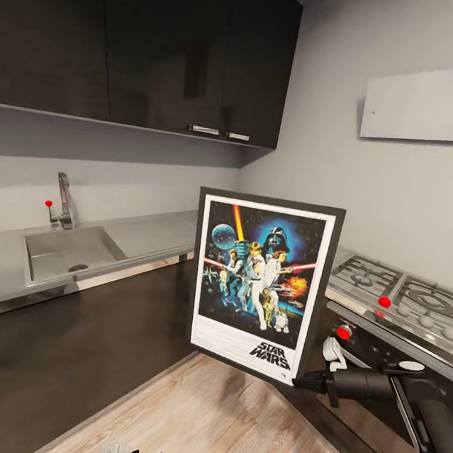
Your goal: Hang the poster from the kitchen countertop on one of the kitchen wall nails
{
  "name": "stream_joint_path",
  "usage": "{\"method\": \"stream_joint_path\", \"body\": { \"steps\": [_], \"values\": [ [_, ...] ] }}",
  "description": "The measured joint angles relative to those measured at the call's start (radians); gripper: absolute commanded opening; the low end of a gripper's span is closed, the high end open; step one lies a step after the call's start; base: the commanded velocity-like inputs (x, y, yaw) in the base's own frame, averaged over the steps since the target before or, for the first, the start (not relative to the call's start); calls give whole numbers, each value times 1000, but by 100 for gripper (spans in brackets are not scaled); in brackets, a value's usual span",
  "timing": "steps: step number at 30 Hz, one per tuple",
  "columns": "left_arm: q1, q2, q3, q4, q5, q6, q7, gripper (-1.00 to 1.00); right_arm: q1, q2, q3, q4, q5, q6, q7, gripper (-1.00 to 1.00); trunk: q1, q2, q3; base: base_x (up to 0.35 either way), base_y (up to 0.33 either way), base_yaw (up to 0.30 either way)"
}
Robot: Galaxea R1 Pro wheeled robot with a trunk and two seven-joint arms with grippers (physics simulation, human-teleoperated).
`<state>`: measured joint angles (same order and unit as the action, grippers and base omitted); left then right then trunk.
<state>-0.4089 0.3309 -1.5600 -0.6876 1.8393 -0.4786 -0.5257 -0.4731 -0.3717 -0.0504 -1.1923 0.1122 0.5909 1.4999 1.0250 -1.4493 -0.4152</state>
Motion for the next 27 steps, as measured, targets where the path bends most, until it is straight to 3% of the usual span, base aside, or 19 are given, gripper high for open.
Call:
{"method": "stream_joint_path", "body": {
  "steps": [27],
  "values": [
    [0,0,2,0,0,0,0,100,0,0,0,0,-5,0,0,-100,0,0,0,0,0,0]
  ]
}}
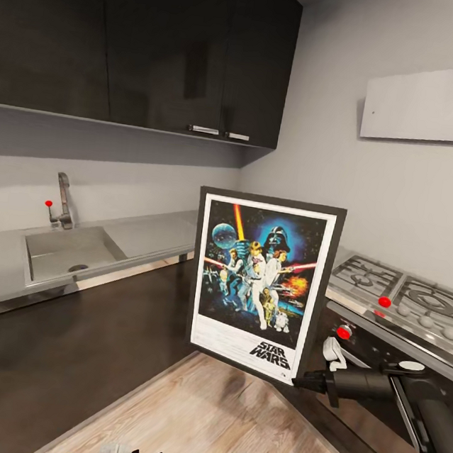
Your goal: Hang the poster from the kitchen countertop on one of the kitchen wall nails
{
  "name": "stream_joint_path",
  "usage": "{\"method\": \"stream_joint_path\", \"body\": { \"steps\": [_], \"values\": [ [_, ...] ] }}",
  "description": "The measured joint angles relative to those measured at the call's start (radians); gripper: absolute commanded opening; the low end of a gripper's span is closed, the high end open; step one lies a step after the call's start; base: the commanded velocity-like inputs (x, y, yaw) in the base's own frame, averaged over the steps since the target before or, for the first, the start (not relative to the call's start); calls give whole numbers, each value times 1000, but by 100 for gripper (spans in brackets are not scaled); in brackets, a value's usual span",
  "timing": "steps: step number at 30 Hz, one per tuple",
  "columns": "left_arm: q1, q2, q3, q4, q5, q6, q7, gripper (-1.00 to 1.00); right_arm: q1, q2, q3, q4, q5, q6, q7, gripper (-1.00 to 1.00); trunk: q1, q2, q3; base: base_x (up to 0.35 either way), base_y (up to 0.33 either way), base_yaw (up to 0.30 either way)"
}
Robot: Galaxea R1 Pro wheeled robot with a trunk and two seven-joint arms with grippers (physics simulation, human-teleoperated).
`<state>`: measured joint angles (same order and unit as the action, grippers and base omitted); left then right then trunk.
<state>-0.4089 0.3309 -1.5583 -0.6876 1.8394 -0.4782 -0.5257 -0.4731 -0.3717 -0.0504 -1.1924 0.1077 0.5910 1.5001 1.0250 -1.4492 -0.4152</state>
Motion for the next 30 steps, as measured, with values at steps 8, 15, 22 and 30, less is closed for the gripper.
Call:
{"method": "stream_joint_path", "body": {
  "steps": [8,15,22,30],
  "values": [
    [0,0,0,0,0,1,0,100,0,0,0,0,0,0,0,-100,0,0,0,0,0,0],
    [0,0,21,0,0,1,0,100,0,0,0,0,-1,1,0,-100,-27,49,22,0,0,0],
    [0,0,21,0,0,1,1,100,0,0,0,0,-2,2,1,-100,-54,98,44,0,0,0],
    [0,1,27,0,1,1,1,100,0,0,0,0,-2,2,1,-100,-84,154,59,0,0,0]
  ]
}}
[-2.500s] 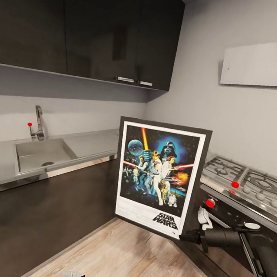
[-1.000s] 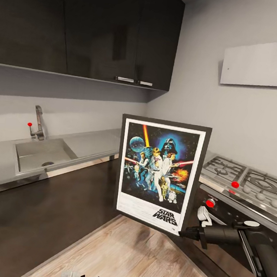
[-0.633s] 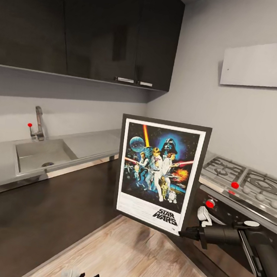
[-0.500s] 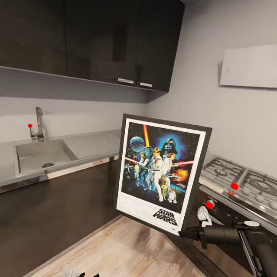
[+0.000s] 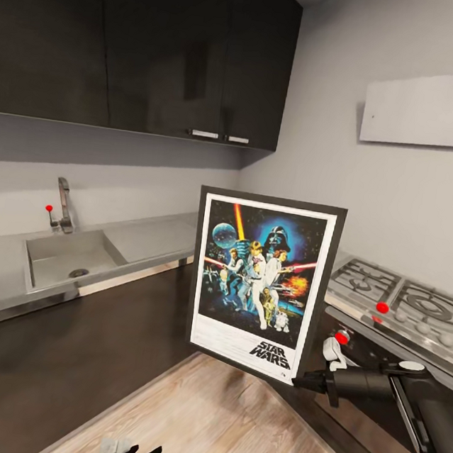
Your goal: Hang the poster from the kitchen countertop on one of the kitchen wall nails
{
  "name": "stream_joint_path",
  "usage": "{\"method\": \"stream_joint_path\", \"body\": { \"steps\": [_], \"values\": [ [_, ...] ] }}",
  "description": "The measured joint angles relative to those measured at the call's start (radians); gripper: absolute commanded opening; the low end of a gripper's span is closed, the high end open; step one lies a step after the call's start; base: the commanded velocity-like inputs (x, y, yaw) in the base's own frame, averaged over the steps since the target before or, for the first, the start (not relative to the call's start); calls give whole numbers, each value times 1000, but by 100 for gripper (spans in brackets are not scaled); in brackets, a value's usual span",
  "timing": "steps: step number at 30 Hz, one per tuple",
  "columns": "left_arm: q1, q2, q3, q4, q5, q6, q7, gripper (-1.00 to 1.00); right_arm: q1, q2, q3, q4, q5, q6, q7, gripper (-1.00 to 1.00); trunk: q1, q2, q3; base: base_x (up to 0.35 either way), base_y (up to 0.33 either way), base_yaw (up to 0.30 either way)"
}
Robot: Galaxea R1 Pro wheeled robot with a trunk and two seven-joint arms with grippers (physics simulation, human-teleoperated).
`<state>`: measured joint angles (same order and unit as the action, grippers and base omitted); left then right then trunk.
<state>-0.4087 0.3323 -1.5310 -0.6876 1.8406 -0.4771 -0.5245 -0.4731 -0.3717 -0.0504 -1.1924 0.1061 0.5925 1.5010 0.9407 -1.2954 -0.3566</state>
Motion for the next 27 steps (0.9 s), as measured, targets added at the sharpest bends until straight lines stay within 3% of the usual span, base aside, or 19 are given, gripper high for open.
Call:
{"method": "stream_joint_path", "body": {
  "steps": [6,10,15,17,18,20,21,24,27],
  "values": [
    [0,4,1,3,15,10,0,100,0,0,-1,0,0,0,0,-100,-23,42,9,0,0,0],
    [4,6,1,55,29,18,-1,100,0,0,-3,0,0,0,0,-100,-38,70,15,0,0,0],
    [46,10,15,106,35,20,-3,100,0,0,-14,0,0,0,1,-100,-58,105,23,0,0,0],
    [84,27,64,142,36,21,-6,100,1,0,-31,0,0,0,2,-100,-65,119,26,0,0,0],
    [134,38,132,159,37,21,-19,100,1,0,-43,0,0,0,3,-100,-69,126,27,0,0,0],
    [157,41,158,164,36,20,-30,100,1,0,-49,0,0,0,3,-100,-77,140,30,0,0,0],
    [198,42,188,191,37,21,-46,100,1,0,-57,0,0,0,4,-100,-81,147,32,0,0,0],
    [224,41,200,207,37,21,-51,100,1,0,-59,0,0,0,5,-100,-92,168,37,0,0,0],
    [257,36,238,218,37,21,-54,100,0,0,-62,0,0,0,4,-100,-104,189,41,0,0,0]
  ]
}}
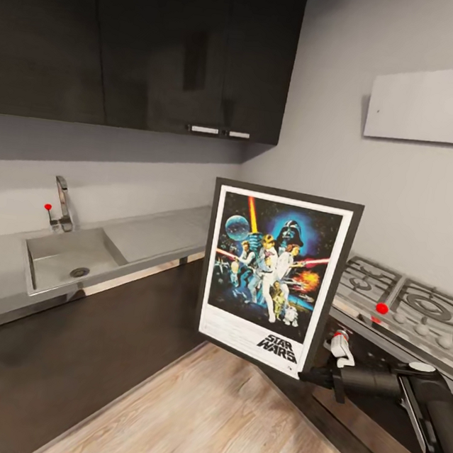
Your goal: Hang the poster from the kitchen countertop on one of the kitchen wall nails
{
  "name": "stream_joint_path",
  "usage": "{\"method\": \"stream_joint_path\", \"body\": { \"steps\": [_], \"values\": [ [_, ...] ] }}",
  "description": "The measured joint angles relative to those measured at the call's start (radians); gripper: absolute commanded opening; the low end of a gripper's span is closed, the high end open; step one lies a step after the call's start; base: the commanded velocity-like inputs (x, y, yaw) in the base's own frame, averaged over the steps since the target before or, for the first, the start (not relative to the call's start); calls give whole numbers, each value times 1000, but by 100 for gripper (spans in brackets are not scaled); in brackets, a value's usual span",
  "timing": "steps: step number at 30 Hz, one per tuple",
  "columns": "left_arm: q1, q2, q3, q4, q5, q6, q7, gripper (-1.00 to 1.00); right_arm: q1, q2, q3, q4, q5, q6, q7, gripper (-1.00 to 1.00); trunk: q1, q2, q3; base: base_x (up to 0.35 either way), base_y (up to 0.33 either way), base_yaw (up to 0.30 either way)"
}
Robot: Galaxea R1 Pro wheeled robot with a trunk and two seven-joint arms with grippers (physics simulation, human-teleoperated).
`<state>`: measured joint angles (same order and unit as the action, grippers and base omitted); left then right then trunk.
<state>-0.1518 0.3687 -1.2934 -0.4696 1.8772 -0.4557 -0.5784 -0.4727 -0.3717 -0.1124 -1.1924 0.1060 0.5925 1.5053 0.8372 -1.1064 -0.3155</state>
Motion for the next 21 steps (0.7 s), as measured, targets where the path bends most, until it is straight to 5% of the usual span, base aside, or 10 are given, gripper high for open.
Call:
{"method": "stream_joint_path", "body": {
  "steps": [21],
  "values": [
    [23,-30,42,5,-2,0,0,100,0,0,0,0,0,0,-1,-100,-81,147,32,0,0,0]
  ]
}}
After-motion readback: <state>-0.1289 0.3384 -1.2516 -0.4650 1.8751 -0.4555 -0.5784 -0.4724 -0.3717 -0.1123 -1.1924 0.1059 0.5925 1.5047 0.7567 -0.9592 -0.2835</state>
